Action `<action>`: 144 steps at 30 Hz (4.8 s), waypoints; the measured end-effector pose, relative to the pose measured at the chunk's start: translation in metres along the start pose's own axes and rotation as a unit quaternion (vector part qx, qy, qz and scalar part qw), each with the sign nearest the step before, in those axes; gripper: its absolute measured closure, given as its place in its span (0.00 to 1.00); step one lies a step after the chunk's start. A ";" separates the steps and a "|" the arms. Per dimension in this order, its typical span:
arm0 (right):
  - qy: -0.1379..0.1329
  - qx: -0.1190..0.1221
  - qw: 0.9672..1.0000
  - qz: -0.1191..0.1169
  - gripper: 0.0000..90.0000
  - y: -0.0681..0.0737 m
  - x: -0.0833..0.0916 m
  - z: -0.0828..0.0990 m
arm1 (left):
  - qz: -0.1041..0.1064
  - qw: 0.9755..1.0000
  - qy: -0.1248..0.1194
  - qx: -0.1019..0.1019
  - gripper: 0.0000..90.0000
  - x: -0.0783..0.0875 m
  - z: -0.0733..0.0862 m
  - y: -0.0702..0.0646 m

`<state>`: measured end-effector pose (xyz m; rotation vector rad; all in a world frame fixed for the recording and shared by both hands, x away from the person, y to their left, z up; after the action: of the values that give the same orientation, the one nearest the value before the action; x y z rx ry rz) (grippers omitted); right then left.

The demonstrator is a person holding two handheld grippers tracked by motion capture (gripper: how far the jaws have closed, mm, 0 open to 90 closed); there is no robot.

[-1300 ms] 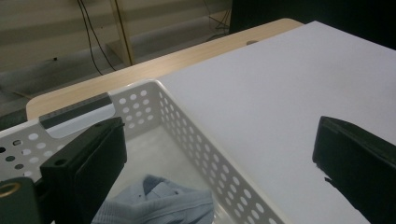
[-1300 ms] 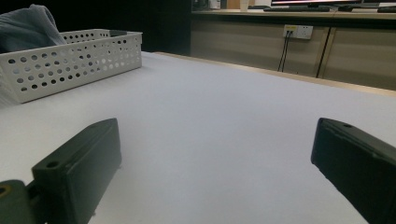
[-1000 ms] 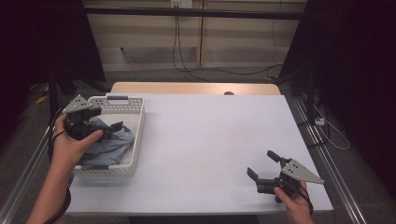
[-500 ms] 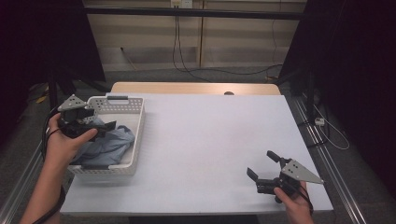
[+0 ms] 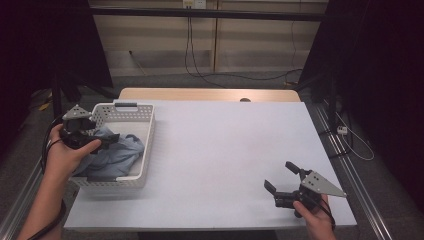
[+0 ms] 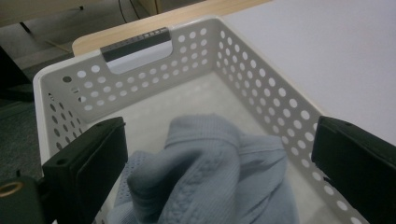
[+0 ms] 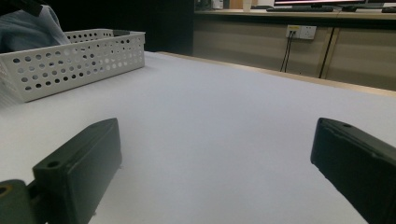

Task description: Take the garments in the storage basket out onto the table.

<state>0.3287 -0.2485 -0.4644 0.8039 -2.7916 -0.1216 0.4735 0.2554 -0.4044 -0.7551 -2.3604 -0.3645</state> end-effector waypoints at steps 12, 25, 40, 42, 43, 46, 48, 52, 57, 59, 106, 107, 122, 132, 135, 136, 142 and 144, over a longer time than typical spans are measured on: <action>0.000 0.000 1.000 0.000 0.02 0.000 0.000 0.000 | 0.001 0.999 0.034 0.013 0.05 -0.012 0.016 0.010; 0.001 0.000 1.000 -0.002 0.02 0.001 0.000 0.000 | 0.029 0.996 0.086 -0.003 0.07 -0.035 0.032 0.006; 0.003 0.000 1.000 -0.004 0.02 0.001 -0.001 0.001 | 0.055 0.991 0.118 -0.015 0.08 -0.065 0.043 -0.003; 0.004 -0.001 1.000 -0.005 0.02 0.002 0.000 0.001 | 0.061 0.991 0.122 -0.011 0.07 -0.070 0.046 -0.006; 0.004 -0.001 1.000 -0.005 0.02 0.002 0.000 0.001 | 0.061 0.991 0.122 -0.011 0.07 -0.070 0.046 -0.006; 0.004 -0.001 1.000 -0.006 0.02 0.002 -0.001 0.001 | 0.064 0.991 0.119 -0.001 0.06 -0.074 0.050 -0.006; 0.004 0.000 1.000 -0.006 0.02 0.002 -0.001 0.001 | 0.065 0.991 0.118 0.003 0.05 -0.075 0.050 -0.005; 0.004 0.000 1.000 -0.007 0.02 0.002 0.000 0.001 | 0.069 0.991 0.117 0.002 0.04 -0.077 0.057 -0.004; 0.004 0.000 1.000 -0.006 0.02 0.002 0.000 0.001 | 0.064 0.991 0.113 0.016 0.03 -0.079 0.061 -0.004; 0.004 0.000 1.000 -0.006 0.02 0.002 0.000 0.001 | 0.061 0.992 0.110 0.019 0.04 -0.080 0.062 -0.003; -0.001 -0.003 1.000 -0.011 0.02 0.002 0.002 0.000 | -0.003 0.987 0.154 0.041 0.62 -0.081 0.071 0.005; -0.001 -0.003 1.000 -0.011 0.02 0.002 0.002 0.000 | 0.000 0.987 0.155 0.044 0.63 -0.080 0.071 0.005; -0.002 -0.006 1.000 -0.009 0.02 0.001 0.003 0.000 | -0.001 0.982 0.176 0.066 0.76 -0.075 0.064 0.003; -0.002 -0.007 1.000 -0.009 0.02 0.000 0.002 -0.001 | 0.016 0.981 0.181 0.070 0.77 -0.059 0.044 0.001; -0.002 -0.007 1.000 -0.009 0.02 0.000 0.002 -0.001 | 0.022 0.980 0.184 0.074 0.77 -0.054 0.035 -0.001; -0.002 -0.007 1.000 -0.008 0.02 0.000 0.002 0.000 | 0.024 0.980 0.182 0.072 0.77 -0.053 0.032 -0.001; -0.002 -0.008 1.000 -0.007 0.02 -0.001 0.003 0.000 | 0.029 0.980 0.184 0.067 0.77 -0.043 0.015 -0.004; -0.001 -0.008 1.000 -0.007 0.02 -0.001 0.004 0.000 | 0.031 0.980 0.185 0.070 0.77 -0.040 0.009 -0.004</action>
<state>0.3264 -0.2513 -0.4638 0.8194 -2.7846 -0.1463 0.4922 0.2397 -0.4372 -0.6318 -1.9857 -0.2809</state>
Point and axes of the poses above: each handheld gripper's, and its own axes: x roughly backward along the jaws, z roughly out of its underside, y roughly to its left, the point moved 9 cm from there along -x, roughly forward along the jaws, and after that the axes turned 6 degrees about -x, right-handed, at the moved point
